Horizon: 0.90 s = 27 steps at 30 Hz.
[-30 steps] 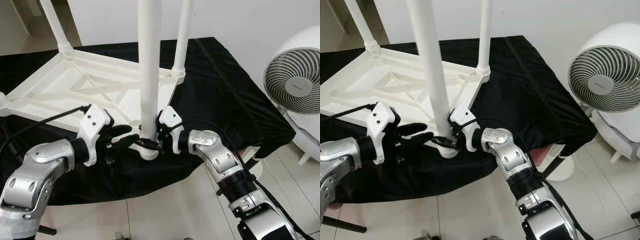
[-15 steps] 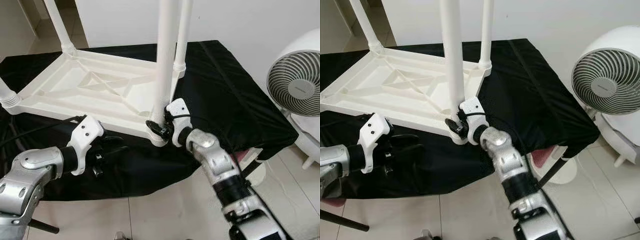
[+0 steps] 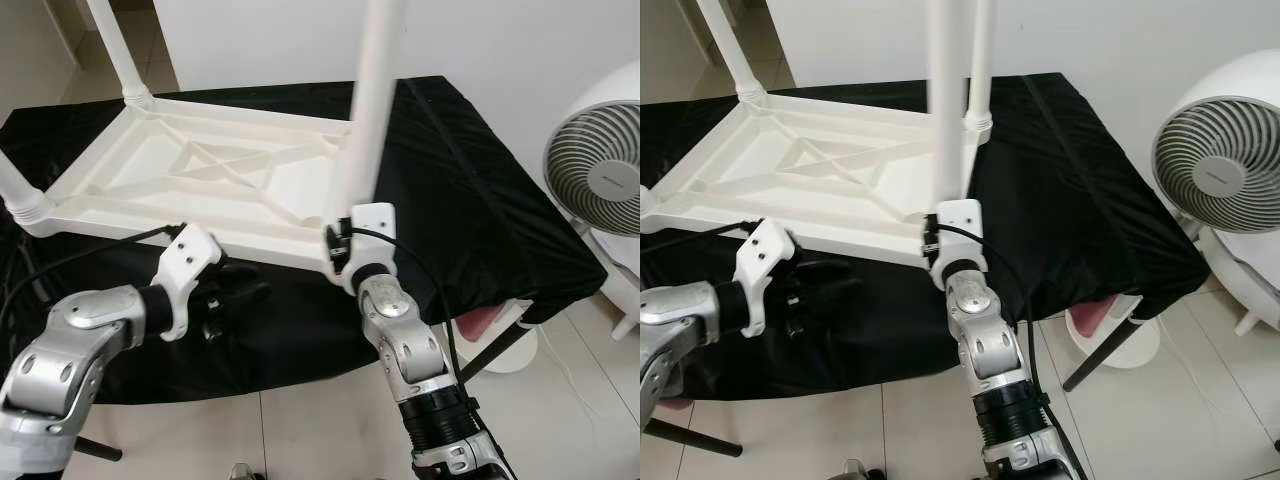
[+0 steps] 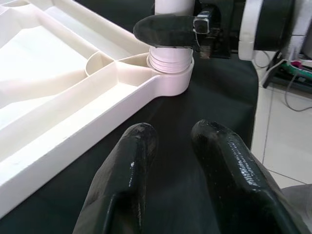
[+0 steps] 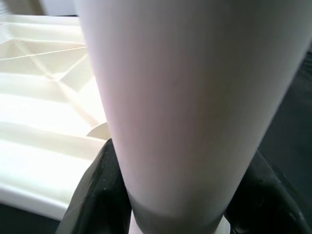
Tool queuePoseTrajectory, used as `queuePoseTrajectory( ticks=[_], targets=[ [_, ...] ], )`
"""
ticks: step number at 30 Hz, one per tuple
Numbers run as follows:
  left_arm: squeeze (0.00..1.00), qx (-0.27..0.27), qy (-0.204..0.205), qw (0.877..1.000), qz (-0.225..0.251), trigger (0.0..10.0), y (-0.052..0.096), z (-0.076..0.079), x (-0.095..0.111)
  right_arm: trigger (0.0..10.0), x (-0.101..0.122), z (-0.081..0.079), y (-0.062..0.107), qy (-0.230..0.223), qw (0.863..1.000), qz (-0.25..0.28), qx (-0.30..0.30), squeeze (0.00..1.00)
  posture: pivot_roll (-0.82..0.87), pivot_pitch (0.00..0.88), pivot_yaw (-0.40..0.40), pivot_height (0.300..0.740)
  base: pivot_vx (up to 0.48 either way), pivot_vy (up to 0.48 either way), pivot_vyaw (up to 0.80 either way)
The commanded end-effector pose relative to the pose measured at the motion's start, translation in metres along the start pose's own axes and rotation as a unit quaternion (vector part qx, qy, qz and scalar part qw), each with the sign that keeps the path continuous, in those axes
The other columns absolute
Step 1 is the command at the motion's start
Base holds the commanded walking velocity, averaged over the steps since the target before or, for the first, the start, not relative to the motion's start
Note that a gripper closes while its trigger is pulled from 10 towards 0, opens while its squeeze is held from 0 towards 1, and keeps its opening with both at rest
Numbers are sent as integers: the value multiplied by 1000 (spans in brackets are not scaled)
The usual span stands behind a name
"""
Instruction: Building children table
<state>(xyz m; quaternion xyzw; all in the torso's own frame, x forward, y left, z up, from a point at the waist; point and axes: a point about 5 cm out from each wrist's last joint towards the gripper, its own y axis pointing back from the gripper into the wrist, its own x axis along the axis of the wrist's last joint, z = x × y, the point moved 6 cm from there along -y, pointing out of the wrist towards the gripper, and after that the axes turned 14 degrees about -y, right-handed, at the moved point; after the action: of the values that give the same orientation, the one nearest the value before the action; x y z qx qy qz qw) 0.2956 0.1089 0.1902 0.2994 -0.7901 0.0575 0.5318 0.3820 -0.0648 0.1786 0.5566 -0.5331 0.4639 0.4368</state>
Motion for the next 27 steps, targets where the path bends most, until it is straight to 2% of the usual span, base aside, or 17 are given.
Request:
queuePoseTrajectory(
  ticks=[1,5,6,7,8,9,11,13,14,16,21,22,23,24,25,26,27],
  targets=[
    [0,17,0,1000,-9,10000,-2,-4,-3,0,-37,15,6,-17,996,-64,-59,0,-40,139,43,740,0,0,0],
    [0,22,-1,1000,-6,10000,-3,-6,-2,0,-33,-5,6,-14,998,-61,-19,0,-36,138,41,740,0,0,0],
    [0,23,-1,1000,-5,10000,-4,-6,-2,10000,-27,-16,6,-10,999,-49,9,373,-37,137,41,740,0,0,0],
    [0,23,-1,1000,-5,10000,-4,-6,-2,10000,-27,-16,6,-10,999,-49,9,373,-37,137,41,740,0,0,0],
    [0,23,-1,1000,-4,10000,-4,-6,-2,10000,-20,-32,8,-16,997,-40,60,1000,-39,136,41,740,0,0,0],
    [0,23,-1,1000,-4,10000,-4,-6,-2,10000,-20,-32,8,-16,997,-40,60,1000,-39,136,41,740,0,0,0],
    [0,23,0,1000,-4,10000,-4,-6,-2,10000,-4,-59,14,-22,986,-20,164,1000,-40,136,40,740,0,0,0],
    [0,24,0,1000,-3,10000,-4,-6,-2,10000,5,-67,17,3,979,-3,203,910,-41,136,40,740,0,0,0],
    [0,24,0,1000,-3,10000,-4,-6,-2,10000,9,-72,19,19,970,-2,242,0,-41,135,41,740,0,0,0],
    [0,24,0,1000,-2,10000,-4,-6,-2,10000,12,-74,20,44,956,-8,290,0,-41,136,41,740,0,0,0],
    [0,24,0,1000,-2,10000,-4,-6,-2,10000,11,-74,20,58,947,-19,315,0,-42,135,41,740,0,0,0],
    [0,25,1,1000,-2,10000,-4,-6,-2,10000,9,-72,22,96,929,-26,356,0,-37,134,41,740,0,0,0],
    [0,25,1,1000,-2,10000,-4,-6,-2,10000,9,-72,22,96,929,-26,356,0,-37,134,41,740,0,0,0],
    [0,25,1,1000,-2,10000,-3,-6,-3,10000,2,-71,26,122,906,-53,401,0,-37,134,41,740,0,0,0],
    [0,25,1,1000,-2,10000,-3,-6,-3,10000,2,-71,26,122,906,-53,401,0,-37,134,41,740,0,0,0],
    [0,27,2,1000,-3,10000,-2,-6,-3,10000,-8,-71,32,148,878,-83,448,0,-35,133,40,740,0,0,0],
    [0,27,2,1000,-3,10000,-2,-6,-3,10000,-8,-71,32,148,878,-83,448,0,-35,133,40,740,0,0,0]
  ],
)
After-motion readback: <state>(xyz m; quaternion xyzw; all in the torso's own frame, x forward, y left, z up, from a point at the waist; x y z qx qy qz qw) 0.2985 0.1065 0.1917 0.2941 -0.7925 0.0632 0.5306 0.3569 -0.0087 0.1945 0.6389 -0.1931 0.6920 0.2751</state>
